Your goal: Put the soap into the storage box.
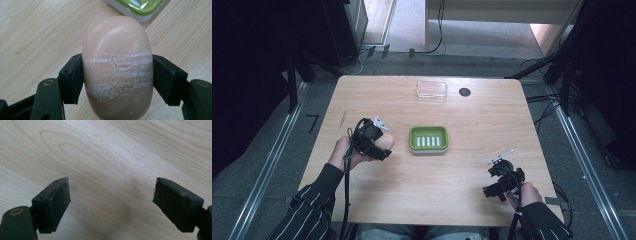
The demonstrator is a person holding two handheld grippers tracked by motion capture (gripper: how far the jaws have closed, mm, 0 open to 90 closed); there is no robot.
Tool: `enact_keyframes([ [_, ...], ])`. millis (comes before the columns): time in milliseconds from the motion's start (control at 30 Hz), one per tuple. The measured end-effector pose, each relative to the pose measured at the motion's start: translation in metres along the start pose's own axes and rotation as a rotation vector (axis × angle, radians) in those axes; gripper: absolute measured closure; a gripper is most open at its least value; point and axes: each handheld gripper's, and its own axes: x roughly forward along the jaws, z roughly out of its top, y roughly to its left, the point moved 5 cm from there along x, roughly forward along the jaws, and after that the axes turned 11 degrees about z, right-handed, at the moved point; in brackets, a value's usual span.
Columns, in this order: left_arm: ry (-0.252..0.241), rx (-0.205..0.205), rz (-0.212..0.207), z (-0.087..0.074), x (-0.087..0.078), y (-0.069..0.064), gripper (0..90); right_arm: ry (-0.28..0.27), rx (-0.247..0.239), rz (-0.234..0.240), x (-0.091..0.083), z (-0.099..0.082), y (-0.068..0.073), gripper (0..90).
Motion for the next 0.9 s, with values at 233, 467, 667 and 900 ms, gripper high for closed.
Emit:
enact_keyframes([
  [233, -0.018, 0.019, -0.009, 0.013, 0.001, 0.000, 32.4, 0.001, 0.001, 0.001, 0.000, 0.000, 0.000, 14.5],
  [467, -0.023, 0.033, -0.014, 0.020, 0.003, -0.002, 32.3, 0.004, -0.002, -0.001, 0.000, 0.000, 0.000, 14.5],
  [667, -0.027, 0.050, -0.022, 0.027, 0.004, -0.002, 32.4, 0.005, -0.002, 0.003, 0.001, 0.000, 0.000, 14.5],
  [900, -0.041, 0.059, -0.033, 0.037, 0.003, -0.002, 32.4, 0.007, -0.005, 0.004, 0.001, 0.000, 0.000, 14.5],
])
